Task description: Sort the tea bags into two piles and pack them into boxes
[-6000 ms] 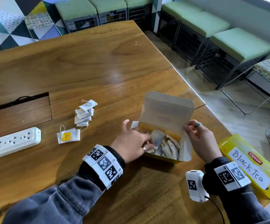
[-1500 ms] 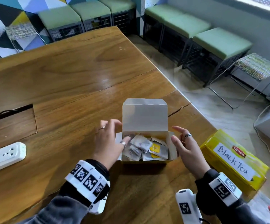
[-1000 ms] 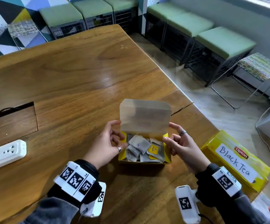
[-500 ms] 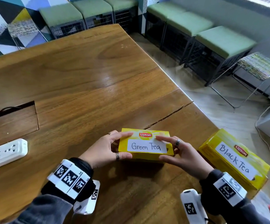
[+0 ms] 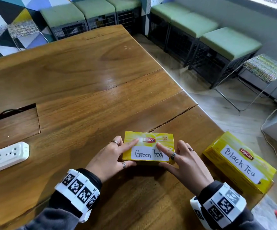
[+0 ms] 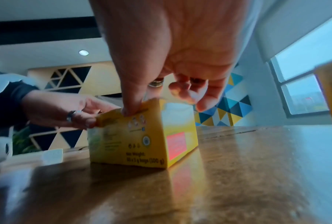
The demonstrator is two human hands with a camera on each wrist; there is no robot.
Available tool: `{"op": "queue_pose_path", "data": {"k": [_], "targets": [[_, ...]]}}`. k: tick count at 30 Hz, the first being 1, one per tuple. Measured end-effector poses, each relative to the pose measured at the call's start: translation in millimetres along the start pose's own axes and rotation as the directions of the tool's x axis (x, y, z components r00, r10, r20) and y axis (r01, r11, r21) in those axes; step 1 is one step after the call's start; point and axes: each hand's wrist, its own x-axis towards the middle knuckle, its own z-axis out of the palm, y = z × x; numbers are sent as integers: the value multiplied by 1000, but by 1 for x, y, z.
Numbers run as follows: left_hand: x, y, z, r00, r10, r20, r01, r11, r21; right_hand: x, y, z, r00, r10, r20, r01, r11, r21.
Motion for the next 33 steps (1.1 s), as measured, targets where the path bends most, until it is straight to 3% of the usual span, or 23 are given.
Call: {"op": "queue_pose_path", "data": {"k": [2, 5, 9, 13, 16, 20, 23, 30, 33], "targets": [[-3, -1, 3, 1000, -1, 18, 0, 999, 54, 1, -5, -1, 998, -30, -54, 22, 988, -153], [-1, 0, 7, 999, 1, 43, -3, 999, 46, 9, -13, -3, 999, -51, -19, 46, 979, -197], [6, 5, 10, 997, -81, -9, 81, 997, 5, 32, -19, -11, 983, 78, 168, -37, 971, -234], [-3, 11, 11, 978, -207, 25, 203, 973, 108, 47, -7, -20, 944, 235, 232, -173, 951, -258], [-20, 10, 10, 931, -360, 68, 332, 907, 259, 56, 7, -28, 905, 361, 224, -289, 910, -297], [-39, 10, 9, 815, -538, 218, 472, 833, 289, 66, 29, -38, 846, 493, 201, -405, 841, -358], [-44, 9, 10, 786, -555, 273, 491, 828, 271, 69, 41, -44, 817, 546, 185, -460, 810, -363], [-42, 9, 9, 778, -576, 249, 522, 814, 254, 68, 51, -52, 764, 605, 226, -496, 774, -394], [-43, 8, 8, 772, -587, 244, 535, 807, 248, 65, 43, -58, 796, 569, 206, -467, 794, -390]]}}
